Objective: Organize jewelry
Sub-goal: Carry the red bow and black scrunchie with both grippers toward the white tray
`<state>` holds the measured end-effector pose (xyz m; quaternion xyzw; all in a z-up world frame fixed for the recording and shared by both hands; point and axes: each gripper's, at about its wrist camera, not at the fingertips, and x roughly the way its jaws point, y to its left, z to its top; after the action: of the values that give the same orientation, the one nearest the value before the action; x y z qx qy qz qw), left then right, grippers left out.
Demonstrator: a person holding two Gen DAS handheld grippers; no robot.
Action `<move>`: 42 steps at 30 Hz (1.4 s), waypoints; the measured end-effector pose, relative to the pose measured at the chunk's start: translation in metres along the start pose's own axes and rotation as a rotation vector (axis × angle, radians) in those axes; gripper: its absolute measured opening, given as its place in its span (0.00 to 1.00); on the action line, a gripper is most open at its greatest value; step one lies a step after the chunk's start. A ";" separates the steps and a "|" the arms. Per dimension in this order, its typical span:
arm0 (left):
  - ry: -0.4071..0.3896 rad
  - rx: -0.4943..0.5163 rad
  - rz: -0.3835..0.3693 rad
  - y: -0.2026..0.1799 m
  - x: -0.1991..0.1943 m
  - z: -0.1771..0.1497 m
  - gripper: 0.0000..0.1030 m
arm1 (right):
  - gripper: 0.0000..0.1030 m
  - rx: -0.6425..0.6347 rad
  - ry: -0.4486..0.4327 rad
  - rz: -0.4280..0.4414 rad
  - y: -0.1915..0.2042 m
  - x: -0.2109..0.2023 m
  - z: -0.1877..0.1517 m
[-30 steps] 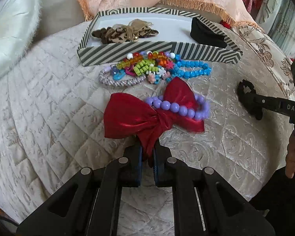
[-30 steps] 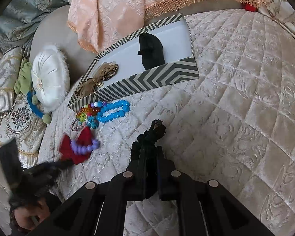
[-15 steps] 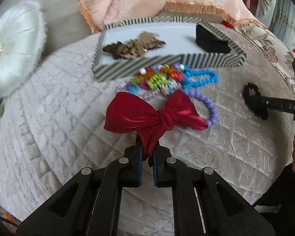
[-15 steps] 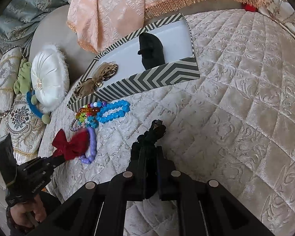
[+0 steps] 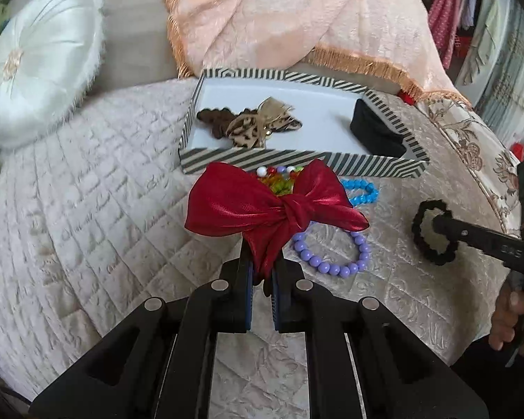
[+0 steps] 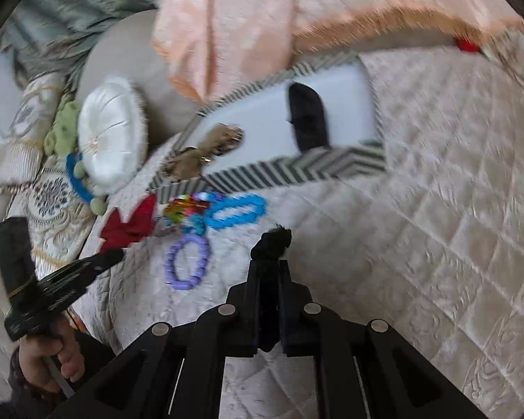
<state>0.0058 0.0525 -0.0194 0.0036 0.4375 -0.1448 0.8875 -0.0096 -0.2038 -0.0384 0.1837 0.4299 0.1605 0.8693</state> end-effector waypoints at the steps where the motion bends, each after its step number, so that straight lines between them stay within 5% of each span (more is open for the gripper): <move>1: 0.008 -0.004 0.003 0.000 0.001 -0.001 0.06 | 0.06 -0.011 -0.004 0.007 0.004 -0.001 0.000; 12: -0.003 0.023 0.059 -0.006 0.002 -0.003 0.06 | 0.06 -0.123 -0.118 0.053 0.036 -0.022 0.004; 31: -0.003 0.010 0.046 -0.003 0.000 -0.001 0.06 | 0.06 -0.119 -0.097 -0.005 0.034 -0.012 0.005; 42: -0.056 0.056 -0.023 -0.023 0.004 0.076 0.06 | 0.06 -0.136 -0.147 0.013 0.045 -0.013 0.085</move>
<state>0.0608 0.0196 0.0273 0.0192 0.4082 -0.1672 0.8972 0.0461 -0.1852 0.0386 0.1383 0.3517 0.1811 0.9080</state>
